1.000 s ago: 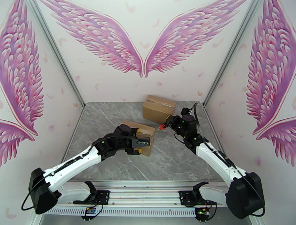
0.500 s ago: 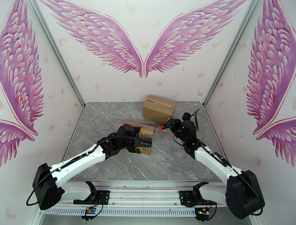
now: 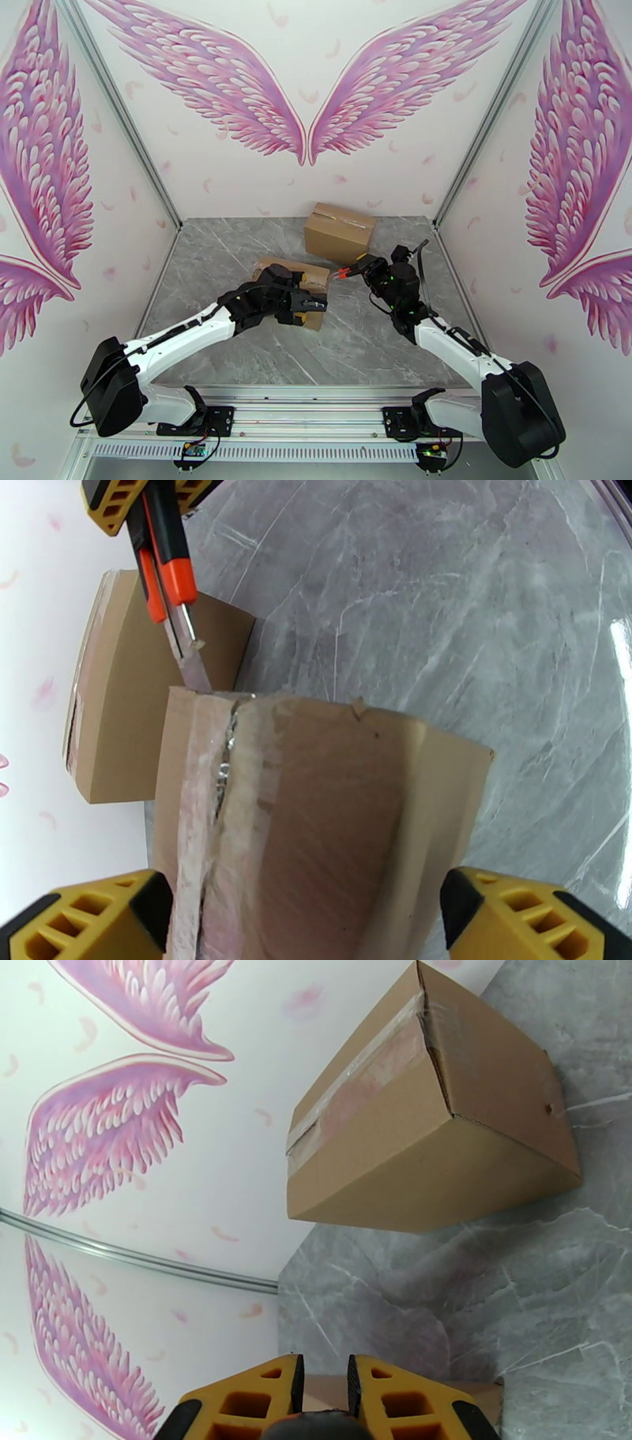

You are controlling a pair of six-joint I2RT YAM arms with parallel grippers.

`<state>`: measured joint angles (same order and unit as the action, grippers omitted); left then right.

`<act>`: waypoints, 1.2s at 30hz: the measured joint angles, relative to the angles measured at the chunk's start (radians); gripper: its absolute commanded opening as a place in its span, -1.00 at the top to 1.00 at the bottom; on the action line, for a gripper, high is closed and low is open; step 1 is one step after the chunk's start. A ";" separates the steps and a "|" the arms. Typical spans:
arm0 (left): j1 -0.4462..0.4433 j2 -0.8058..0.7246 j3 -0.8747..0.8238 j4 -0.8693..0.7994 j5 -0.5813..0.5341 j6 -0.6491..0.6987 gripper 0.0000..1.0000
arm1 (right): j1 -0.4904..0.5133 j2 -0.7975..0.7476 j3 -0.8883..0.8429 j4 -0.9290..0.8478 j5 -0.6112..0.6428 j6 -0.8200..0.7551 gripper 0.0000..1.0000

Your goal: Unpack the express box

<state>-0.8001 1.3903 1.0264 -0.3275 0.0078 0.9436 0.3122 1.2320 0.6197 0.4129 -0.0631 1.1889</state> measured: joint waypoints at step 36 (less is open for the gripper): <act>0.067 0.084 0.001 0.089 0.025 -0.054 -0.89 | 0.000 0.152 -0.058 0.243 -0.010 0.233 1.00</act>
<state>-0.7334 1.4738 1.0271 -0.2382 0.0330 0.8894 0.3122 1.3842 0.5613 0.6556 -0.0731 1.4216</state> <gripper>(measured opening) 0.944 0.211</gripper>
